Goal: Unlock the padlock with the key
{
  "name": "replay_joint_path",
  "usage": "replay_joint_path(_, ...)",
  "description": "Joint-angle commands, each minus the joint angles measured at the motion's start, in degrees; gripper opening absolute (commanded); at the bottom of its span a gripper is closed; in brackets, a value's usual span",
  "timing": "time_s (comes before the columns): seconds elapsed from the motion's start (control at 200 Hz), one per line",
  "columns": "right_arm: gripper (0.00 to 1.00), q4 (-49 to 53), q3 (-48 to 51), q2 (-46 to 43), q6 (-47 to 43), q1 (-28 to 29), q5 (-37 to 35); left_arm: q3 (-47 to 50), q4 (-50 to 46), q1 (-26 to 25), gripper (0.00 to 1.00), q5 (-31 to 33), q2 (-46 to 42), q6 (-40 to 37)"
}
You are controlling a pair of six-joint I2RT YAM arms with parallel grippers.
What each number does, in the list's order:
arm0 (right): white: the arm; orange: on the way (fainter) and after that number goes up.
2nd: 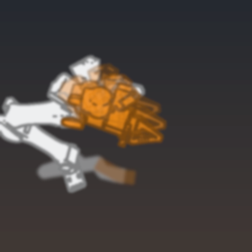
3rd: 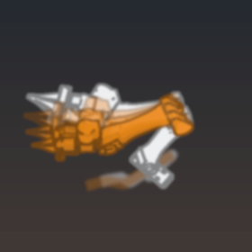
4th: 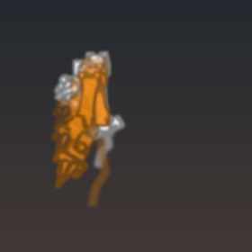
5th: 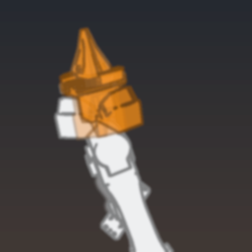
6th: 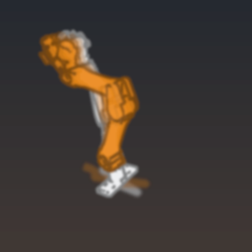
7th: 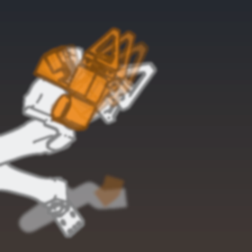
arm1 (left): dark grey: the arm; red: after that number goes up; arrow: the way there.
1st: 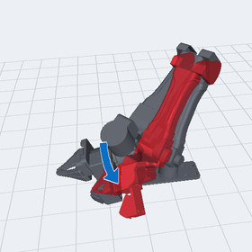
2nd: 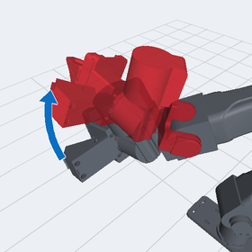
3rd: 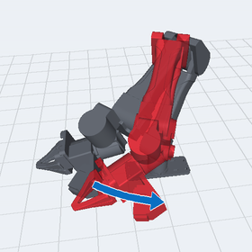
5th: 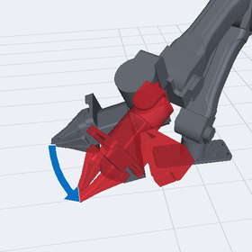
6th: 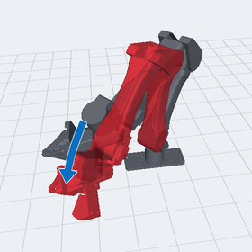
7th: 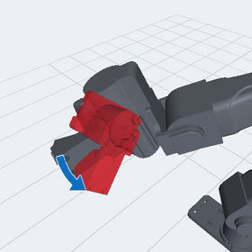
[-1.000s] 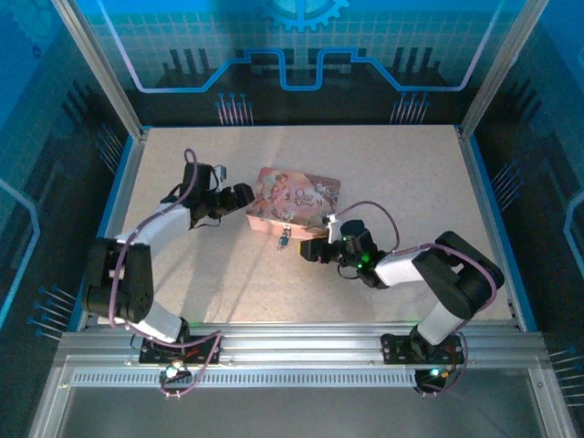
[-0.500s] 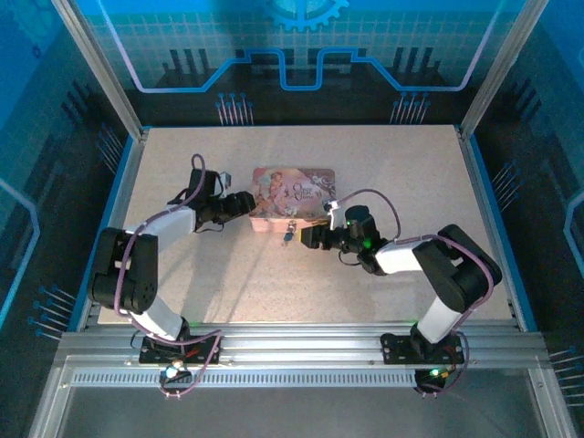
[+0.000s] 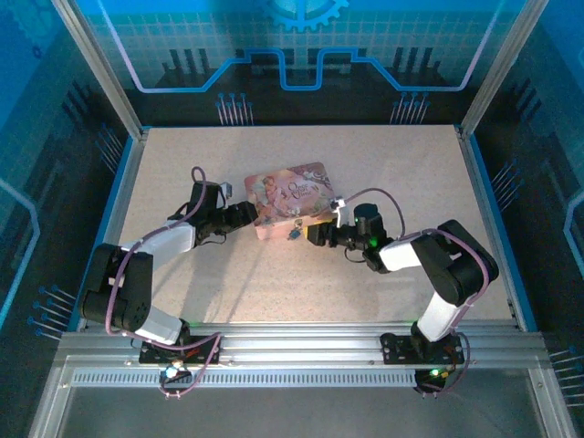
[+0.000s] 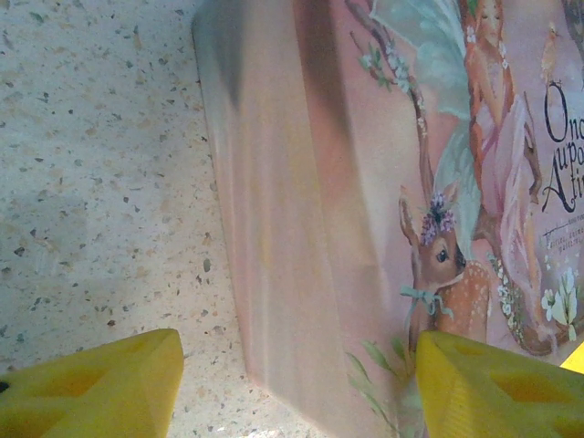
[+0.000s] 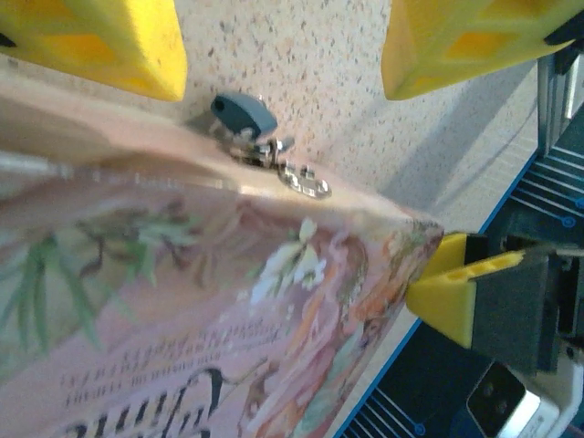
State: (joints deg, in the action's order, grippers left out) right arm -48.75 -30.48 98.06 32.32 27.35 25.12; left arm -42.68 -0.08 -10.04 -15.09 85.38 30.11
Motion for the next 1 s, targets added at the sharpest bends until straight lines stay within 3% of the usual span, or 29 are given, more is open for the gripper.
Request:
replay_joint_path(0.0,0.55,-6.12,2.26,0.42,0.15,0.69,2.32,1.61,-3.91,-0.68,0.68,2.21,-0.39,0.47)
replay_joint_path(0.165,0.49,-12.17,2.62,4.22,0.77,2.15,2.72,1.81,-3.35,-0.85,0.68,2.10,-0.14,0.83)
replay_joint_path(0.995,0.56,-24.01,-5.07,18.89,3.54,2.88,5.35,1.99,-2.66,-0.86,0.68,2.02,0.22,1.13)
